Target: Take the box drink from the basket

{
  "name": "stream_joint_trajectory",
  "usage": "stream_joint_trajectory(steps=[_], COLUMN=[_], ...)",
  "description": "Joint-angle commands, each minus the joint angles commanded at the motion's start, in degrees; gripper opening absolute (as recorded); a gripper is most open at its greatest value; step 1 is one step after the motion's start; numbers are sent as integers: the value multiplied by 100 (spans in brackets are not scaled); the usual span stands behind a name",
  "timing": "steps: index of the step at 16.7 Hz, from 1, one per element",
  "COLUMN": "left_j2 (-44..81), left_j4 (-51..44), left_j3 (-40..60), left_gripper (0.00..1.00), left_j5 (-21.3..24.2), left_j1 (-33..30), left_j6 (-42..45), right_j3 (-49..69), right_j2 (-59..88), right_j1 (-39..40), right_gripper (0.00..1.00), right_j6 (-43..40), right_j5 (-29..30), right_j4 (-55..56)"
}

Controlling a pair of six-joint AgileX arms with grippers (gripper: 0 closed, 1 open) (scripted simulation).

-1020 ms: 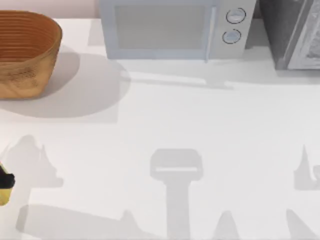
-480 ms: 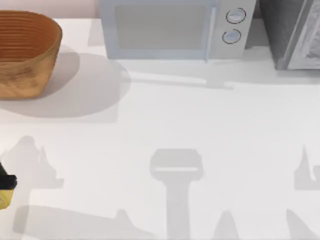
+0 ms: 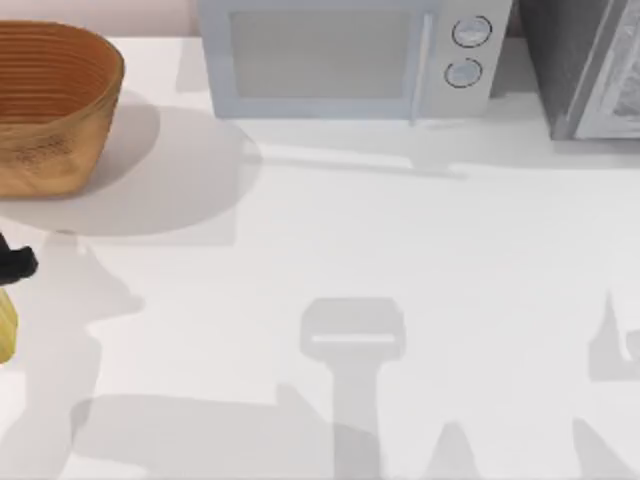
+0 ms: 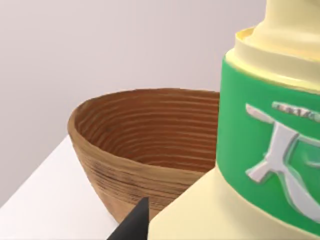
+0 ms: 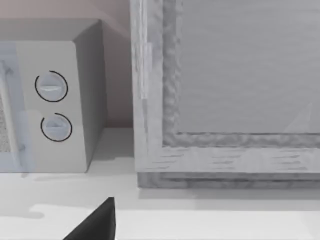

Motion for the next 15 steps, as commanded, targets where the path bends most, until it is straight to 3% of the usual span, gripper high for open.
stream_joint_trajectory(steps=[10, 15], left_j2=[4997, 7097], left_j4=[2168, 3027], left_j3=[2915, 4077], left_gripper=[0, 0], left_j5=[-4779, -6737], left_j1=[-2796, -3926], left_j6=[-225, -315], right_j3=[0, 0], right_j2=[0, 0], right_j1=[0, 0], right_gripper=[100, 100], right_j6=[0, 0], right_j5=[0, 0], right_j4=[0, 0])
